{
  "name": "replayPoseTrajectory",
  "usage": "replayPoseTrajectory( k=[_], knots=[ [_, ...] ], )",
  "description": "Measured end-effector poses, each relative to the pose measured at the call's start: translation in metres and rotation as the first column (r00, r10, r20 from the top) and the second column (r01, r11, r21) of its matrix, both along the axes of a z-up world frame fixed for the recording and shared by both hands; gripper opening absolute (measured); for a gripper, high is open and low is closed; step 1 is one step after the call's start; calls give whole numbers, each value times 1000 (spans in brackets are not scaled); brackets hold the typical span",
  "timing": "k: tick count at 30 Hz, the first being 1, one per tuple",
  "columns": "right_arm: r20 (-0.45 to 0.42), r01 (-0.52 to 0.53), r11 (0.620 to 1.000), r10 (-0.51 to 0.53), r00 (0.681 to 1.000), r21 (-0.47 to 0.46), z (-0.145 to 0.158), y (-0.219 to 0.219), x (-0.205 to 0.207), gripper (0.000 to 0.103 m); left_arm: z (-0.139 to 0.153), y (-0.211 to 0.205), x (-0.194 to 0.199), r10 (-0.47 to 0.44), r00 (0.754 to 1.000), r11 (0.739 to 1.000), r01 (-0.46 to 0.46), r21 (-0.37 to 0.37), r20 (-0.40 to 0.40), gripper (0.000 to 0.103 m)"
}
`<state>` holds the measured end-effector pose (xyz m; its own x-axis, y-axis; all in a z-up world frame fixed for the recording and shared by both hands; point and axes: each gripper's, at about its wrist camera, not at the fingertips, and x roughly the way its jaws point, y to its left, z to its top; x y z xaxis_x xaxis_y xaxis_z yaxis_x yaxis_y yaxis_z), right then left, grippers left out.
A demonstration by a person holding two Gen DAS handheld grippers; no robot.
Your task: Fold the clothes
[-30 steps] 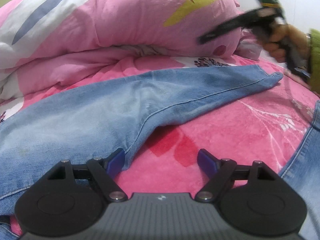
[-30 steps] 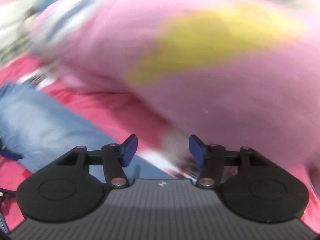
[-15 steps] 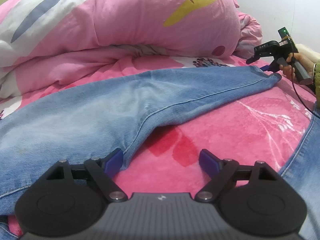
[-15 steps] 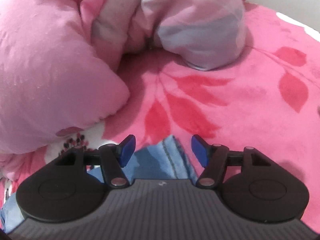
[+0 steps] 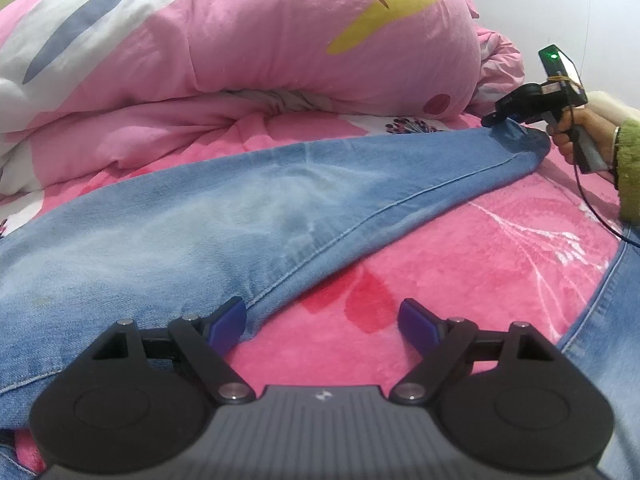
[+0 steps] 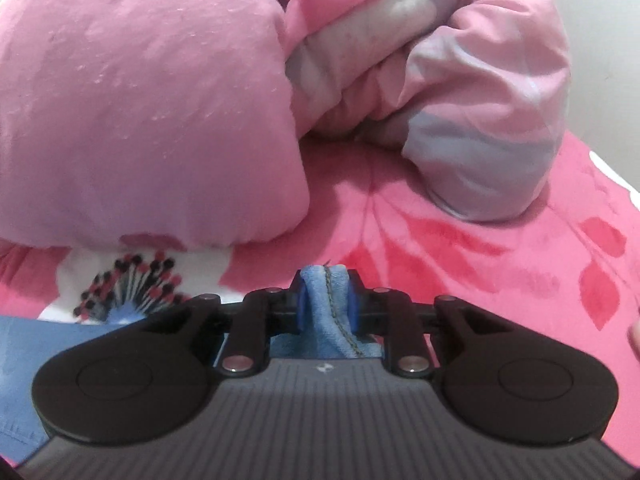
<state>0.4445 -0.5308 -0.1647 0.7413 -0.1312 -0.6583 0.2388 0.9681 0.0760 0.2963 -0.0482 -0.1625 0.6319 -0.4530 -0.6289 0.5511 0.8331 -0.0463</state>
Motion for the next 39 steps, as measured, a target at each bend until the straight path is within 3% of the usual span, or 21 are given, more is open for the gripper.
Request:
replayPoseTrajectory(
  k=[5,6,9,10,15,18,21,23,25,27,30,32,35,39],
  knots=[
    [-12,8,999,-8,1000,-53,-18,-2,6,19,0,0,0,0,1000,1000,0,-1,0,85],
    [-12,21,998,-21,1000,-52,-18,-6,6,25,0,0,0,0,1000,1000,0,-1,0,85],
    [-13,75,991,-77,997,-107,-10,-10,2,64,0,0,0,-1,1000,1000,1,1,0,85],
    [-11,91,987,-93,996,-131,-6,-9,-1,66,0,0,0,-2,1000,1000,2,1,0,86],
    [71,111,955,-95,993,-274,33,30,-25,66,20,-2,-20,-27,999,999,27,-24,34,86],
    [108,32,971,-6,994,-239,61,66,-42,63,33,-4,-32,-42,997,998,45,-40,57,87],
    [109,-132,980,149,983,-150,77,117,-54,60,46,-6,-45,-57,995,996,62,-56,80,89],
    [71,-272,959,278,958,-77,73,157,-53,57,56,-5,-55,-64,995,995,71,-77,78,89],
    [27,-391,919,392,919,-51,58,196,-51,53,63,6,-69,-55,998,991,58,-124,26,89],
    [-19,-440,896,439,898,-57,39,215,-49,52,64,26,-87,-28,999,984,21,-176,-38,89],
    [-88,-362,932,360,929,-13,19,194,-53,48,65,67,-119,45,991,967,-75,-243,-129,89],
    [-102,-257,966,255,962,-10,20,158,-71,48,69,102,-144,133,977,949,-175,-263,-168,89],
    [-76,-141,990,140,987,1,47,111,-130,49,76,152,-181,263,940,906,-317,-279,-217,89],
    [67,-66,993,60,996,93,105,88,-241,50,86,214,-228,413,868,825,-485,-290,-277,89]
  ],
)
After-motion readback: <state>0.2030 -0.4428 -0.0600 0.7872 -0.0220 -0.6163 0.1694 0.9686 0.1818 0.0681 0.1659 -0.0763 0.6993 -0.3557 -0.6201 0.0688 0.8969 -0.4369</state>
